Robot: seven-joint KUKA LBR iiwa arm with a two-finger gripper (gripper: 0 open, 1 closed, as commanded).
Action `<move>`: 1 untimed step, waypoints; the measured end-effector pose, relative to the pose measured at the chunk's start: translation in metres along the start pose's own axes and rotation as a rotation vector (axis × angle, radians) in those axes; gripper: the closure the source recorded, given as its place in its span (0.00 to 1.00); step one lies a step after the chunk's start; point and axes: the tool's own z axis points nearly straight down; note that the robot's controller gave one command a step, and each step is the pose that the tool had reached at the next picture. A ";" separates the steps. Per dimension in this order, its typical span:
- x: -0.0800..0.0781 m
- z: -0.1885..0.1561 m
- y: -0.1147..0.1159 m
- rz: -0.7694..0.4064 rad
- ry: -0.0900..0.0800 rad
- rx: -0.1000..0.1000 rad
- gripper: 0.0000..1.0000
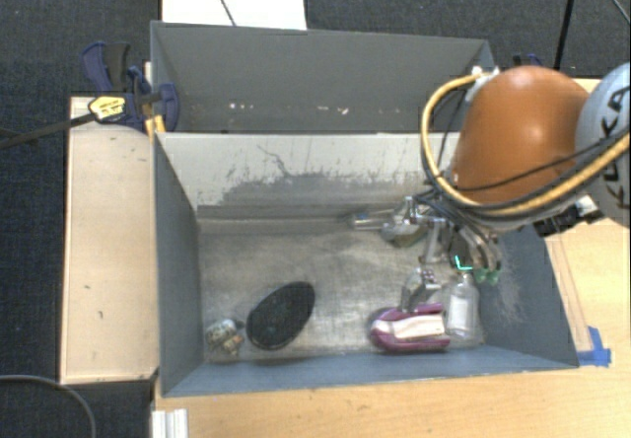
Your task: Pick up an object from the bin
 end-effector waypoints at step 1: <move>0.015 0.109 -0.032 -0.159 0.000 0.000 0.00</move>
Offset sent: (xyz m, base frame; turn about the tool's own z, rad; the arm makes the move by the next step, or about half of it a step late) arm -0.0138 -0.0316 -0.1056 -0.1604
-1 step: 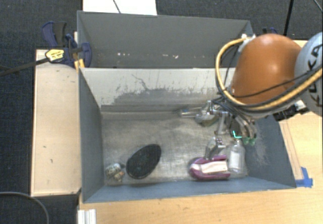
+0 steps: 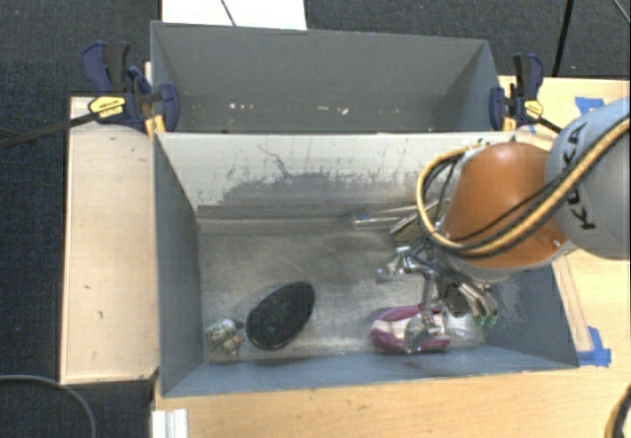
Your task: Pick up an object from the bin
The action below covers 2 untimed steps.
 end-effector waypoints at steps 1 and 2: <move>-0.005 0.059 -0.017 0.096 -0.016 0.000 0.00; -0.006 0.057 -0.017 0.095 -0.020 0.001 1.00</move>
Offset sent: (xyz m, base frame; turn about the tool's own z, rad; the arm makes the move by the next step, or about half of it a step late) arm 0.0041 -0.0160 -0.0609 0.0931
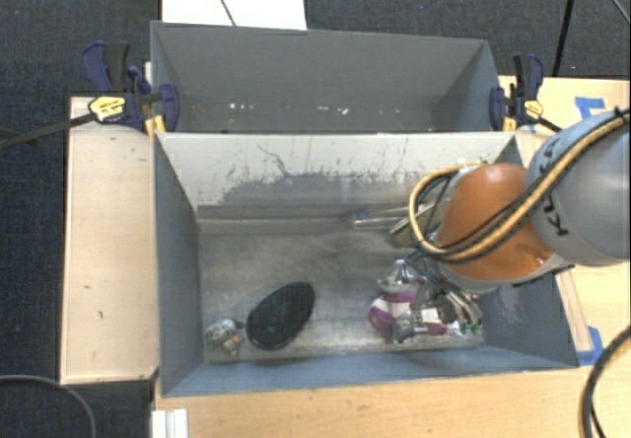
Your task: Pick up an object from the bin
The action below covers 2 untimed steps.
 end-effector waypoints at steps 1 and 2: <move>-0.025 -0.123 -0.013 -0.055 0.002 0.002 1.00; -0.023 -0.118 -0.012 -0.053 0.011 0.000 0.00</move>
Offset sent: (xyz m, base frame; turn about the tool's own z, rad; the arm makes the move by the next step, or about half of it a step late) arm 0.0212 -0.0110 0.1182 -0.0566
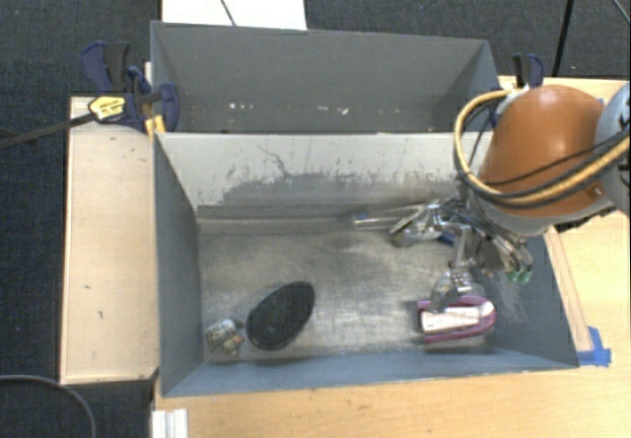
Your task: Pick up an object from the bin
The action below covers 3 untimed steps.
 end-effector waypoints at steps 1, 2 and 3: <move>0.026 0.067 -0.029 -0.249 0.006 -0.001 0.00; 0.009 0.120 -0.065 -0.008 -0.001 -0.003 0.00; 0.006 0.118 -0.067 -0.007 -0.014 0.001 1.00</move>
Offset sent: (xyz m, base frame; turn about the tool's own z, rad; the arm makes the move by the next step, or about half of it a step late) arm -0.0209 -0.0315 -0.0653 -0.2516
